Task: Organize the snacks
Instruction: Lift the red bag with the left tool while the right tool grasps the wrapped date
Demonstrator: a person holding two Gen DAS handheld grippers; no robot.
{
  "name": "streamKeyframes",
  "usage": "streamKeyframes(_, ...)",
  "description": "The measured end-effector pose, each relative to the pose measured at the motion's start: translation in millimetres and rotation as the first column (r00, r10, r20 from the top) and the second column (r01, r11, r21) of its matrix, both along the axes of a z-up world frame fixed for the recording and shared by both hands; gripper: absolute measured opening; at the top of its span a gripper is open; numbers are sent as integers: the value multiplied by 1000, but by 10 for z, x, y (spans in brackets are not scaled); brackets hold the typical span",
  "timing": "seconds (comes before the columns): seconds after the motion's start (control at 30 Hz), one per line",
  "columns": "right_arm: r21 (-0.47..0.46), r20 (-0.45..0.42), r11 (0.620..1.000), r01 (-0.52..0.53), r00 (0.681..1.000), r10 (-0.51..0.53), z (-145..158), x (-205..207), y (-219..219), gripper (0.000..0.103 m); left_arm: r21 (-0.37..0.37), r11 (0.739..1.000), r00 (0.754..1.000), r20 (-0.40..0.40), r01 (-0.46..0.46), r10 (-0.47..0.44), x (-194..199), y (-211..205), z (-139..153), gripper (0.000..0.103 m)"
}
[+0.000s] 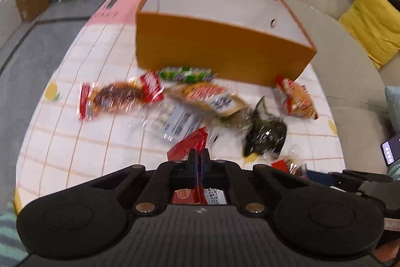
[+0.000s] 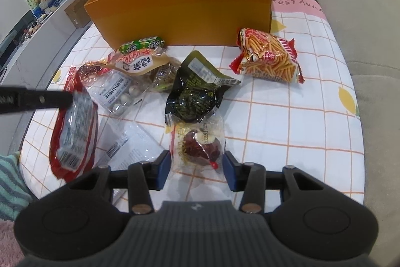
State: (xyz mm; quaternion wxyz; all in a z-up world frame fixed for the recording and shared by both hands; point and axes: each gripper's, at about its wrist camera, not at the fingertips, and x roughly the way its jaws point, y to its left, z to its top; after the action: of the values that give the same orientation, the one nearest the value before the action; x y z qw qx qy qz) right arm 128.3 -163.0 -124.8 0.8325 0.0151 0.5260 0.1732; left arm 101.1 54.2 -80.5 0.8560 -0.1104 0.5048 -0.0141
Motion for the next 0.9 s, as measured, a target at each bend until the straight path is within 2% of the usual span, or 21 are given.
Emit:
streamKeyframes(0.17,27,-5,1000,-9,1000,9,27,-22,37,43,-46,997,998,-16,-64,63,-77,192,28,1)
streamKeyframes(0.3,131,-34,990,-43,998,48,96,-52,174,43,-146,982,991,-73,-124,114,-103,366,3,6)
streamKeyframes(0.33,144,-34,987,-65,997,71,105,-66,247,43,-151,979,988,-92,-138,125,-109,385,-15,9)
streamKeyframes(0.4,145,-31,984,-106,993,111,96,-90,411,43,-146,978,985,-109,-148,133,-121,404,-41,10)
streamKeyframes(0.53,178,-65,975,-136,987,149,43,-125,604,42,-196,965,980,-132,-173,149,-142,459,-73,11)
streamKeyframes(0.57,182,-72,973,-144,985,159,28,-142,648,42,-193,965,979,-138,-178,153,-144,462,-79,15)
streamKeyframes(0.63,162,-72,975,-154,983,168,3,-175,711,42,-185,966,977,-145,-180,155,-145,463,-89,39)
streamKeyframes(0.7,162,-83,975,-151,983,166,-35,-167,725,42,-199,963,974,-170,-183,151,-138,461,-123,56)
streamKeyframes(0.73,175,-96,974,-146,982,164,-45,-163,723,42,-207,962,973,-180,-180,143,-139,454,-147,58)
streamKeyframes(0.8,183,-112,974,-135,981,157,-82,-154,718,42,-178,969,968,-210,-174,135,-137,429,-207,57)
streamKeyframes(0.87,164,-105,976,-141,982,160,-89,-168,730,42,-171,969,961,-245,-175,130,-139,416,-298,51)
streamKeyframes(0.9,156,-99,977,-144,982,160,-87,-171,729,42,-172,970,960,-252,-171,124,-145,409,-334,42)
